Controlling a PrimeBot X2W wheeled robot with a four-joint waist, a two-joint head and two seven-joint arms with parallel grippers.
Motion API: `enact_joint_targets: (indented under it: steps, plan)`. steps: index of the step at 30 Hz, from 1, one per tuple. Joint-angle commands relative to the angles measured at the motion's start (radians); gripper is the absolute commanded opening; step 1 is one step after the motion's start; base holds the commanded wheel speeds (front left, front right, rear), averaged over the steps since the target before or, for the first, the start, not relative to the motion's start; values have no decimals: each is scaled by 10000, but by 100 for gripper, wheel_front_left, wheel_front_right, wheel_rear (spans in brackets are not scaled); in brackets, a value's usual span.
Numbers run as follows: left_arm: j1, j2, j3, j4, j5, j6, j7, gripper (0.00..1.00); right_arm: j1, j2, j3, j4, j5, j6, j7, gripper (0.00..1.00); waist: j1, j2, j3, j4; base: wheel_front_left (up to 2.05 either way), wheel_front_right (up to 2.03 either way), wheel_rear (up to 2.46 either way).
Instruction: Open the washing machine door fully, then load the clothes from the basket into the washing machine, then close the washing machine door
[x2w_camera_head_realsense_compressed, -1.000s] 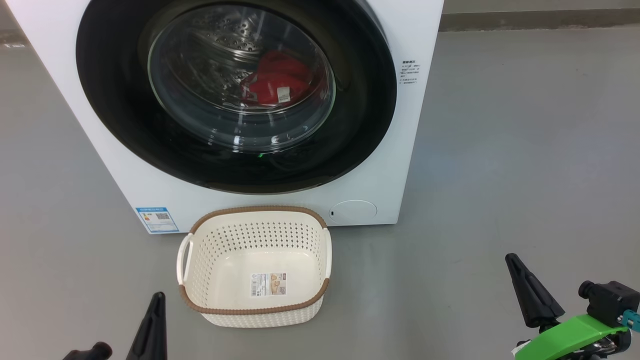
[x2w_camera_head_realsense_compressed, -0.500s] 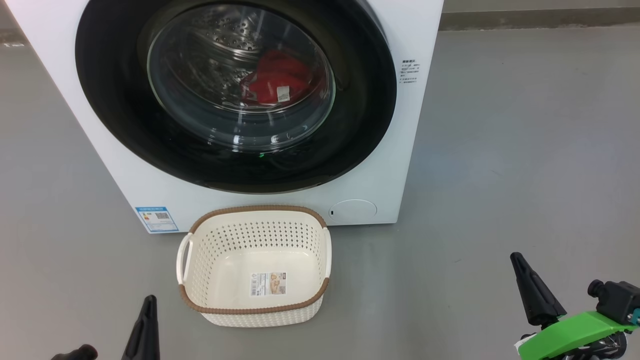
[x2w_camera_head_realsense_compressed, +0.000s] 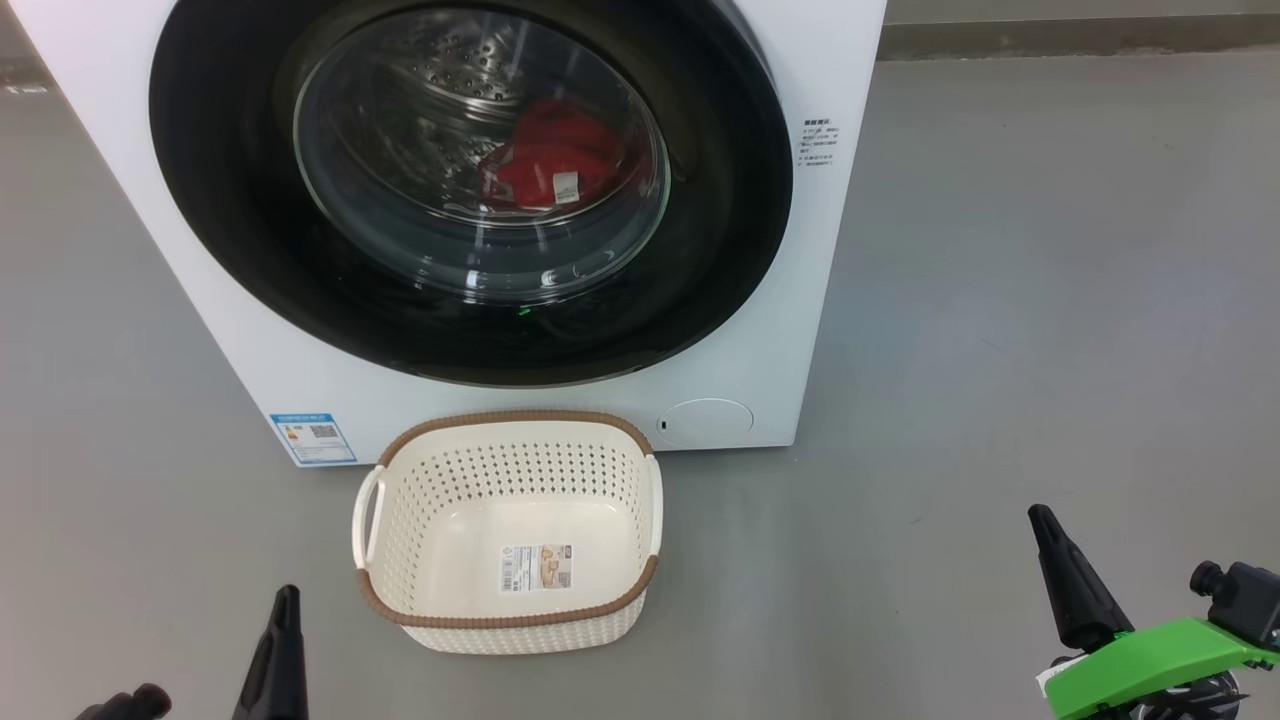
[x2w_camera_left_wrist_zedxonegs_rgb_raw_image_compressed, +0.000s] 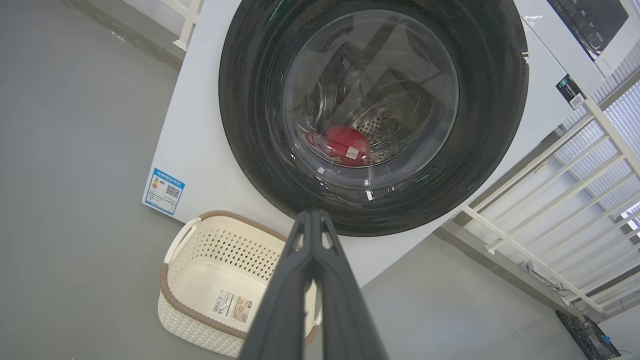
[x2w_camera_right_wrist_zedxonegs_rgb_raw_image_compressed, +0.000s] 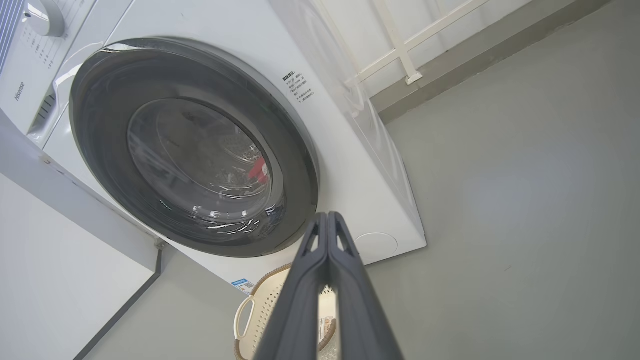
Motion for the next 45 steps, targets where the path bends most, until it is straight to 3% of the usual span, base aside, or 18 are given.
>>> enact_joint_targets:
  steps: [1, 45]
  plan:
    - [-426, 122, 215, -176, -321, -9, 98, 0, -307, -44, -83, -215, 301, -6, 76, 0, -1, -1, 1, -1, 0, 0, 0]
    - [-904, 37, 866, 192, -4558, -20, 1329, 0, -403, 894, -1018, -129, 3919, -16, 1341, 0, -1, -1, 20, -23, 0, 0, 0]
